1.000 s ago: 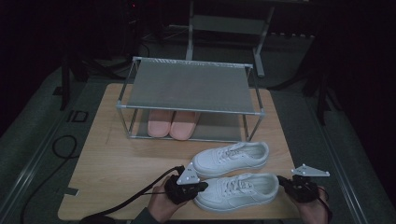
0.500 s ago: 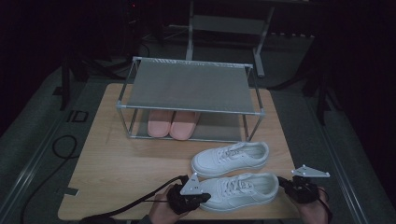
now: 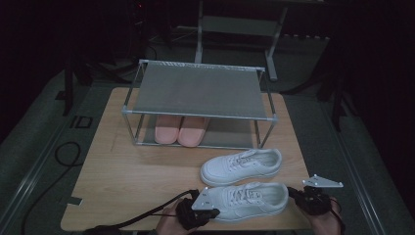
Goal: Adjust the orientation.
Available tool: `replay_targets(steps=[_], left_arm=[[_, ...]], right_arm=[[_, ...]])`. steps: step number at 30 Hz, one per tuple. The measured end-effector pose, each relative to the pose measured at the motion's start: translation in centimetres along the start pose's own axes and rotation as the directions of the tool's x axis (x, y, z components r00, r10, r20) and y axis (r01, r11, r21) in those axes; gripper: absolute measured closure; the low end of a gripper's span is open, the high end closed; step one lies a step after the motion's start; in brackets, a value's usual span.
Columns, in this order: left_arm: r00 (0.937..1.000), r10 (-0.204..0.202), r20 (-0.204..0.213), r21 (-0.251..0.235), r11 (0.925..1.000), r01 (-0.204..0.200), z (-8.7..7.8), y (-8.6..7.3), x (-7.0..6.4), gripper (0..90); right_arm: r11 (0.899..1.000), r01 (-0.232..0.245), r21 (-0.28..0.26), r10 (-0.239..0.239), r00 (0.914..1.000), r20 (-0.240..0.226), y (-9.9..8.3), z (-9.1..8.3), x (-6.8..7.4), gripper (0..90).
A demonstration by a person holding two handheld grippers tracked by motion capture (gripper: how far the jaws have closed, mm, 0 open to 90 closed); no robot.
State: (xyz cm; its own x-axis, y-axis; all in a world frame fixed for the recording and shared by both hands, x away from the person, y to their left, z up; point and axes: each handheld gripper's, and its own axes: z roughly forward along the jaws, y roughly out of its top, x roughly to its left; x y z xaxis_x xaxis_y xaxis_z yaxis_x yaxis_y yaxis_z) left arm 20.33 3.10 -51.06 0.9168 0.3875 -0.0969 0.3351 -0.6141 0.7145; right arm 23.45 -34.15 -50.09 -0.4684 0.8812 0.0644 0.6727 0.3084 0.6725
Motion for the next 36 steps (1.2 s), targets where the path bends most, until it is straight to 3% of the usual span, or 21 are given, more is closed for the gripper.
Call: replay_targets(steps=[8, 13, 18, 25, 31, 34, 36], left_arm=[[0.9983, -0.037, -0.045, 0.008, 0.9993, 0.037, -1.3, -1.0, 1.2, 90.0], [0.9935, -0.066, -0.092, 0.017, 0.9975, 0.068, -2.3, -1.7, 2.1, 90.0], [0.9814, -0.105, -0.161, 0.017, 0.9938, 0.109, -3.6, -2.6, 3.4, 90.0], [0.9571, -0.156, -0.244, 0.013, 0.9864, 0.164, -4.8, -3.4, 5.8, 90.0], [0.9412, -0.18, -0.286, 0.004, 0.982, 0.189, -5.2, -3.5, 7.4, 90.0], [0.9378, -0.19, -0.29, -0.005, 0.9803, 0.197, -5.3, -3.5, 7.8, 90.0], [0.94, -0.19, -0.284, -0.004, 0.9805, 0.197, -5.3, -3.6, 7.9, 90.0]], right_arm=[[1.0, 0.027, -0.003, -0.027, 0.9985, -0.047, 0.0, 0.3, 1.4, 90.0], [0.998, 0.057, -0.001, -0.057, 0.9957, -0.074, 0.3, 0.6, 2.6, 90.0], [0.996, 0.084, -0.006, -0.084, 0.9882, -0.128, 0.4, 1.0, 4.1, 90.0], [0.992, 0.12, -0.021, -0.122, 0.9667, -0.225, 0.8, 1.8, 6.8, 90.0], [0.987, 0.158, -0.033, -0.161, 0.9464, -0.28, 1.3, 2.6, 9.1, 90.0], [0.984, 0.176, -0.033, -0.178, 0.9374, -0.3, 1.6, 3.1, 10.1, 90.0], [0.983, 0.178, -0.039, -0.181, 0.9365, -0.3, 1.7, 3.2, 10.1, 90.0]])
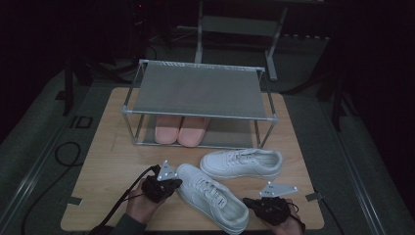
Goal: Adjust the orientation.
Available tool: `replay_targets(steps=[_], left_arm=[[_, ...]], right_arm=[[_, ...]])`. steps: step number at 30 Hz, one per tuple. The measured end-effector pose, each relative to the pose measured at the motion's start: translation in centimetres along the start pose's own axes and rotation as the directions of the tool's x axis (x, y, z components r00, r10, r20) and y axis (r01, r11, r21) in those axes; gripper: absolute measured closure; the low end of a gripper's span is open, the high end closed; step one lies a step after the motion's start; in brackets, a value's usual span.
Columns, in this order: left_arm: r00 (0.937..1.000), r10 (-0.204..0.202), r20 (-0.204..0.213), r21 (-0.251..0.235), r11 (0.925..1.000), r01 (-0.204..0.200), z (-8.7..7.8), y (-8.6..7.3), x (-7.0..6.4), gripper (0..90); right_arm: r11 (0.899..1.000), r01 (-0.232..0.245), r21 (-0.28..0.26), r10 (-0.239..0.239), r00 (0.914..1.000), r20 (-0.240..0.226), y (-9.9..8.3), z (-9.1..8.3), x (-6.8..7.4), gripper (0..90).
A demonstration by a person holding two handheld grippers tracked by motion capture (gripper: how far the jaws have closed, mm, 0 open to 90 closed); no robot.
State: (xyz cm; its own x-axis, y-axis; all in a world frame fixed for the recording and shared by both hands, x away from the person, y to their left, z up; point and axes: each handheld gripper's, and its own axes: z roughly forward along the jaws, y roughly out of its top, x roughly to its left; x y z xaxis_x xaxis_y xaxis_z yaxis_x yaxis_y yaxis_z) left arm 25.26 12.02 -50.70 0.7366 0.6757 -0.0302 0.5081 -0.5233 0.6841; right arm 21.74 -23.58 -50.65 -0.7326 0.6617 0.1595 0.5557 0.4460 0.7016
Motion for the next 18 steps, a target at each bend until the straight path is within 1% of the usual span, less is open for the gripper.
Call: replay_targets(steps=[1, 3, 4, 7, 10, 12, 13, 17, 18], left_arm=[[1.0, -0.001, 0.001, -0.001, 1.0, 0.001, 0.0, 0.0, 0.0, 89.9], [1.0, -0.003, -0.005, -0.004, 1.0, 0.003, 0.0, 0.0, 0.0, 89.9], [1.0, -0.008, 0.003, -0.01, 0.9999, 0.008, -0.1, 0.0, 0.1, 89.9], [0.9997, -0.022, 0.008, -0.026, 0.9994, 0.022, -0.3, 0.1, 0.5, 89.9], [0.9996, -0.028, 0.001, -0.033, 0.9991, 0.028, -0.5, 0.3, 0.8, 89.9], [0.9993, -0.036, -0.004, -0.041, 0.9985, 0.036, -0.6, 0.4, 1.0, 89.9], [0.9993, -0.037, -0.005, -0.041, 0.9985, 0.036, -0.7, 0.4, 1.1, 89.9], [0.9992, -0.04, -0.003, -0.048, 0.9981, 0.04, -0.8, 0.6, 1.4, 89.9], [0.9994, -0.036, -0.002, -0.045, 0.9984, 0.035, -0.8, 0.7, 1.5, 89.9]], right_arm=[[1.0, -0.006, -0.003, 0.006, 1.0, -0.001, 0.0, 0.0, -0.1, 90.0], [1.0, -0.008, -0.011, 0.009, 0.9997, 0.021, 0.1, -0.4, -0.7, 90.0], [1.0, -0.018, -0.018, 0.018, 0.9993, 0.034, 0.2, -0.7, -1.0, 90.0], [0.999, -0.037, -0.04, 0.041, 0.9947, 0.094, 0.2, -2.1, -2.6, 90.0], [0.996, -0.066, -0.057, 0.074, 0.9848, 0.157, 0.0, -3.6, -4.5, 90.0], [0.994, -0.085, -0.065, 0.096, 0.9769, 0.191, -0.1, -4.3, -5.7, 90.0], [0.993, -0.096, -0.071, 0.109, 0.9715, 0.211, -0.1, -4.8, -6.5, 90.0], [0.989, -0.113, -0.092, 0.134, 0.9531, 0.271, 0.3, -5.6, -8.8, 90.0], [0.988, -0.116, -0.099, 0.14, 0.95, 0.279, 0.4, -5.7, -9.4, 90.0]])
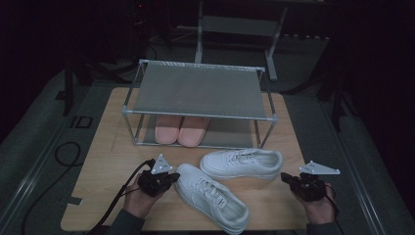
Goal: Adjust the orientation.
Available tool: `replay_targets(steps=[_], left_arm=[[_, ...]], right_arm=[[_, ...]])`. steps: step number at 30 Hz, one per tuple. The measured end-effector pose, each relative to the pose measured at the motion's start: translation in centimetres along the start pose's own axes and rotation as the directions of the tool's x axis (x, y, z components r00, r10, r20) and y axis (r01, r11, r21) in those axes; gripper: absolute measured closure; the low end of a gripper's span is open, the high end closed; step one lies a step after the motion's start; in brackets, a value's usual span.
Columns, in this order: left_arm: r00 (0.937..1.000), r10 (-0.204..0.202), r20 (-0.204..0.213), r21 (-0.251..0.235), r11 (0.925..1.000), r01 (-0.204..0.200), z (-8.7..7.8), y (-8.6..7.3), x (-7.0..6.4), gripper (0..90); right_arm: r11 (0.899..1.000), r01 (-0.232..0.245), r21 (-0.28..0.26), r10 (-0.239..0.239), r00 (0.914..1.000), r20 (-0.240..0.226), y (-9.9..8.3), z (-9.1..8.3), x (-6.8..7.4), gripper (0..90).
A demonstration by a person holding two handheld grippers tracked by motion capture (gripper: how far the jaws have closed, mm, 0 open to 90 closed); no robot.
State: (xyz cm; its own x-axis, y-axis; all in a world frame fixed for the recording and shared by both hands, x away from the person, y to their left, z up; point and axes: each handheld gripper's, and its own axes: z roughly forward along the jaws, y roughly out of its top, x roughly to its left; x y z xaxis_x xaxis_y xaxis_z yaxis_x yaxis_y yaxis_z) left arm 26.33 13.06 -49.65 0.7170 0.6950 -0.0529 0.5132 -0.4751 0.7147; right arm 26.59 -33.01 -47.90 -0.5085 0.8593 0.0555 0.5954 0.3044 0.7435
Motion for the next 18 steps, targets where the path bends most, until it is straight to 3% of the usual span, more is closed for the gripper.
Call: replay_targets(steps=[7, 12, 18], left_arm=[[0.9999, -0.005, 0.01, -0.013, 0.9999, 0.005, 0.1, 0.5, 0.2, 89.9], [0.9999, -0.007, 0.015, -0.014, 0.9999, 0.007, 0.2, 0.6, 0.2, 89.9], [0.9997, -0.003, 0.022, -0.016, 0.9999, 0.004, 0.2, 0.6, 0.1, 89.9]], right_arm=[[1.0, -0.002, 0.007, 0.001, 0.9982, 0.059, 2.1, 1.9, -2.5, 90.0], [1.0, 0.009, 0.021, -0.01, 0.997, 0.076, 3.8, 3.5, -3.6, 90.0], [0.999, 0.014, 0.037, -0.016, 0.9993, 0.033, 5.0, 5.1, -4.7, 90.0]])
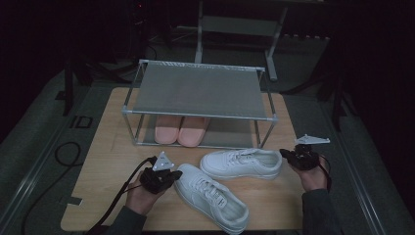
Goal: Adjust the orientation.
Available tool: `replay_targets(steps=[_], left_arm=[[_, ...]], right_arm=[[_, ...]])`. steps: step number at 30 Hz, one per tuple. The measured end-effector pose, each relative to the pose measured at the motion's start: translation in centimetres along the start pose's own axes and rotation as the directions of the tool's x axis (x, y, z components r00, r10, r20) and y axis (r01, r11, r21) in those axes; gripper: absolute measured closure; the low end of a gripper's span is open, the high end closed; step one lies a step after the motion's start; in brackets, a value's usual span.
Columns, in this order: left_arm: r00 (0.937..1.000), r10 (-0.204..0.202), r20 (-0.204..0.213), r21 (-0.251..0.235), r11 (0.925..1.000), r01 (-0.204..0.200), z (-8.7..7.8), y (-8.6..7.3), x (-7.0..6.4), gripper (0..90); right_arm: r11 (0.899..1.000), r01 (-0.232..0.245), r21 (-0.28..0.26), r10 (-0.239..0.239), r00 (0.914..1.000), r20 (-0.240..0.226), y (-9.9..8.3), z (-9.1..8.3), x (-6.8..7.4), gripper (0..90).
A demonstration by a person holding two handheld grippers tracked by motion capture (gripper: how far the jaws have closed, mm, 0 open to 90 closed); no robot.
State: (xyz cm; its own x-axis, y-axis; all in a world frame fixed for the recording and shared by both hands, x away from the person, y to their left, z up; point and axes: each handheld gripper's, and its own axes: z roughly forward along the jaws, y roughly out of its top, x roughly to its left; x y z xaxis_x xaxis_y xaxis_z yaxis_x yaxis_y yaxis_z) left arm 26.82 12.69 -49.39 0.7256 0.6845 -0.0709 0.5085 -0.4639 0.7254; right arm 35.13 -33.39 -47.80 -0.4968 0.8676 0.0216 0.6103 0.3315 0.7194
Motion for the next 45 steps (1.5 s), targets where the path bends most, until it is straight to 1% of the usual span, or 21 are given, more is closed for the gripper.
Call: replay_targets(steps=[3, 7, 11, 16, 20, 22, 24, 26, 27, 29, 32, 33, 35, 36, 40, 43, 45], left_arm=[[1.0, 0.0, 0.003, -0.002, 1.0, 0.0, -0.1, 0.0, -0.1, 89.9], [0.9999, 0.003, 0.013, -0.003, 1.0, -0.003, -0.1, 0.0, -0.4, 89.9], [0.9996, 0.009, 0.027, -0.006, 0.9999, -0.009, -0.2, 0.0, -0.8, 89.9], [0.9987, 0.013, 0.048, -0.014, 0.9998, -0.013, -0.3, -0.1, -1.4, 89.9], [0.9975, 0.023, 0.067, -0.014, 0.9997, -0.022, -0.6, -0.2, -2.3, 89.9], [0.9964, 0.02, 0.083, -0.02, 0.9996, -0.018, -0.7, -0.4, -2.7, 89.9], [0.9954, 0.03, 0.091, -0.015, 0.9995, -0.029, -0.9, -0.6, -3.2, 89.9], [0.9943, 0.036, 0.1, -0.009, 0.9993, -0.036, -0.9, -0.8, -3.6, 89.9], [0.994, 0.039, 0.102, -0.008, 0.9992, -0.038, -1.0, -0.9, -3.8, 89.9], [0.9936, 0.037, 0.107, -0.005, 0.9993, -0.036, -1.0, -1.1, -4.1, 89.9], [0.9918, 0.04, 0.121, 0.01, 0.9991, -0.042, -0.8, -1.5, -4.7, 89.9], [0.9914, 0.044, 0.124, 0.015, 0.9988, -0.046, -0.7, -1.6, -4.9, 89.9], [0.9903, 0.04, 0.133, 0.025, 0.9987, -0.044, -0.5, -1.9, -5.1, 89.9], [0.9902, 0.038, 0.134, 0.029, 0.9987, -0.043, -0.4, -2.0, -5.2, 89.9], [0.9902, 0.034, 0.135, 0.042, 0.9983, -0.04, -0.3, -2.3, -5.2, 89.9], [0.99, 0.036, 0.136, 0.052, 0.9977, -0.044, 0.1, -2.5, -5.3, 89.9], [0.9894, 0.037, 0.14, 0.062, 0.997, -0.046, 0.4, -2.5, -5.4, 89.9]], right_arm=[[1.0, -0.003, 0.002, 0.003, 0.9999, -0.013, -0.1, -0.3, 0.1, 90.0], [1.0, 0.005, 0.001, -0.005, 0.9992, -0.04, -1.0, -1.1, 0.7, 90.0], [1.0, 0.014, -0.003, -0.014, 0.9973, -0.072, -2.0, -1.9, 1.8, 90.0], [0.999, 0.054, -0.001, -0.054, 0.9931, -0.104, -3.0, -3.0, 3.5, 90.0], [0.997, 0.075, -0.003, -0.075, 0.9858, -0.15, -3.9, -3.7, 5.1, 90.0], [0.997, 0.082, -0.003, -0.082, 0.9805, -0.179, -4.1, -3.9, 5.7, 90.0], [0.996, 0.093, 0.002, -0.09, 0.9728, -0.213, -4.3, -4.0, 6.2, 90.0], [0.994, 0.111, 0.006, -0.106, 0.963, -0.248, -4.3, -4.1, 6.5, 90.0], [0.993, 0.121, 0.009, -0.115, 0.9598, -0.256, -4.3, -4.1, 6.7, 90.0], [0.99, 0.138, 0.009, -0.132, 0.9621, -0.239, -4.0, -3.9, 6.6, 90.0], [0.991, 0.131, 0.003, -0.128, 0.9682, -0.215, -3.0, -3.0, 6.3, 90.0], [0.991, 0.134, 0.001, -0.131, 0.968, -0.214, -2.6, -2.5, 6.2, 90.0], [0.988, 0.151, -0.001, -0.148, 0.9637, -0.222, -1.6, -1.4, 6.3, 90.0], [0.988, 0.157, 0.006, -0.152, 0.9633, -0.221, -1.2, -0.9, 6.5, 90.0], [0.983, 0.182, 0.023, -0.171, 0.953, -0.25, 0.1, 0.9, 6.7, 90.0], [0.981, 0.192, 0.031, -0.176, 0.9437, -0.28, 0.5, 1.3, 6.8, 90.0], [0.979, 0.201, 0.034, -0.184, 0.942, -0.281, 0.5, 1.2, 7.0, 90.0]])
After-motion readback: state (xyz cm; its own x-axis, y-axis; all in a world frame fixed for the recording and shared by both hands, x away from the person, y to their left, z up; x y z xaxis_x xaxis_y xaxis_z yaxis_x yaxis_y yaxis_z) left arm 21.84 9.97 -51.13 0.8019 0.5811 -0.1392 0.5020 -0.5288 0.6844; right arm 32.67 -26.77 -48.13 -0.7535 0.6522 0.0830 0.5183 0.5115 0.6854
